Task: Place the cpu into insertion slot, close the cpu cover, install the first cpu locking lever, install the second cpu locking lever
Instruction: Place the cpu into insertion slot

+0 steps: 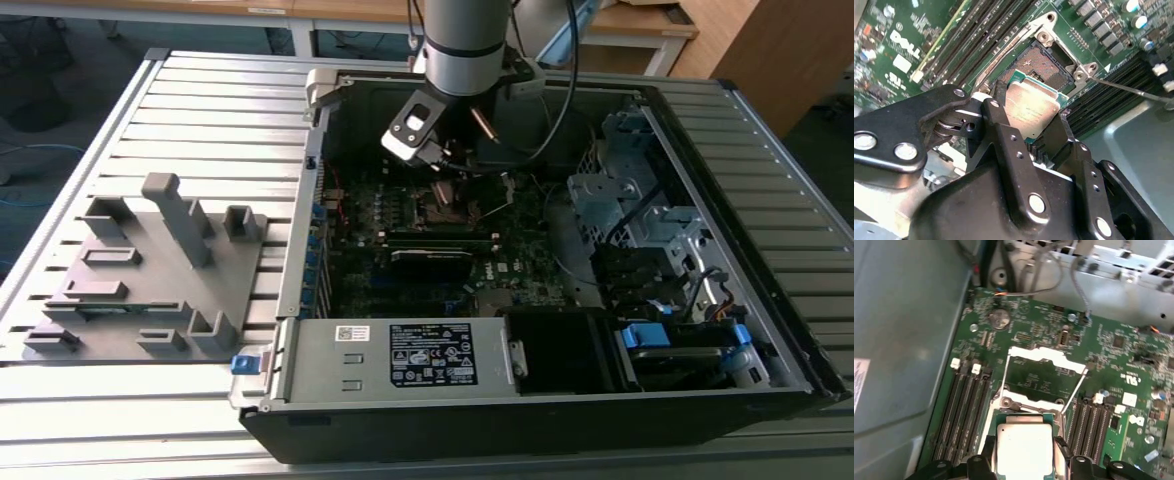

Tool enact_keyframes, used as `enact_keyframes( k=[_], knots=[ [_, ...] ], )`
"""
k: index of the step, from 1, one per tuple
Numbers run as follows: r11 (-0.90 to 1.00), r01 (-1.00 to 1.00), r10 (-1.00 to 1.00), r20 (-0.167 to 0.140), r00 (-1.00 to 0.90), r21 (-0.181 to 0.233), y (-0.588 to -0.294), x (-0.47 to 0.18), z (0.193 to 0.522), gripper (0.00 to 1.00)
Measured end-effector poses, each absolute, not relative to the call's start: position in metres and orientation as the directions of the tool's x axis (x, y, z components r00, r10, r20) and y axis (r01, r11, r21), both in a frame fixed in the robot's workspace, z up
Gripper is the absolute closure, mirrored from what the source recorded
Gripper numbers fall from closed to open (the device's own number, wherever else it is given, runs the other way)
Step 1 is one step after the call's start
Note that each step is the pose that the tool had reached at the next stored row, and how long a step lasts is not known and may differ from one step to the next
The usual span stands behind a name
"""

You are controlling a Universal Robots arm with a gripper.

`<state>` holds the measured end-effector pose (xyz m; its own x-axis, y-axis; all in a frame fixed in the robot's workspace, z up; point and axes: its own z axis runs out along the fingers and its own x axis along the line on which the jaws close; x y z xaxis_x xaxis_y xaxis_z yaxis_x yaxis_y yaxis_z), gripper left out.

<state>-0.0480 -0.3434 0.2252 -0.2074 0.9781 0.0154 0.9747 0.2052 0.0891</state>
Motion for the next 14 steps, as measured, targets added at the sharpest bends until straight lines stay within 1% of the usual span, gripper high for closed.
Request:
enact_keyframes(
  k=[10, 14],
  knots=[
    [0.025, 0.996, 1.000, 0.015, -0.027, 0.089, -0.3434, -0.0480, 0.2226, 0.46],
    [0.018, 0.996, 1.000, 0.015, -0.020, 0.089, -0.3434, -0.0481, 0.2226, 0.46]
  ],
)
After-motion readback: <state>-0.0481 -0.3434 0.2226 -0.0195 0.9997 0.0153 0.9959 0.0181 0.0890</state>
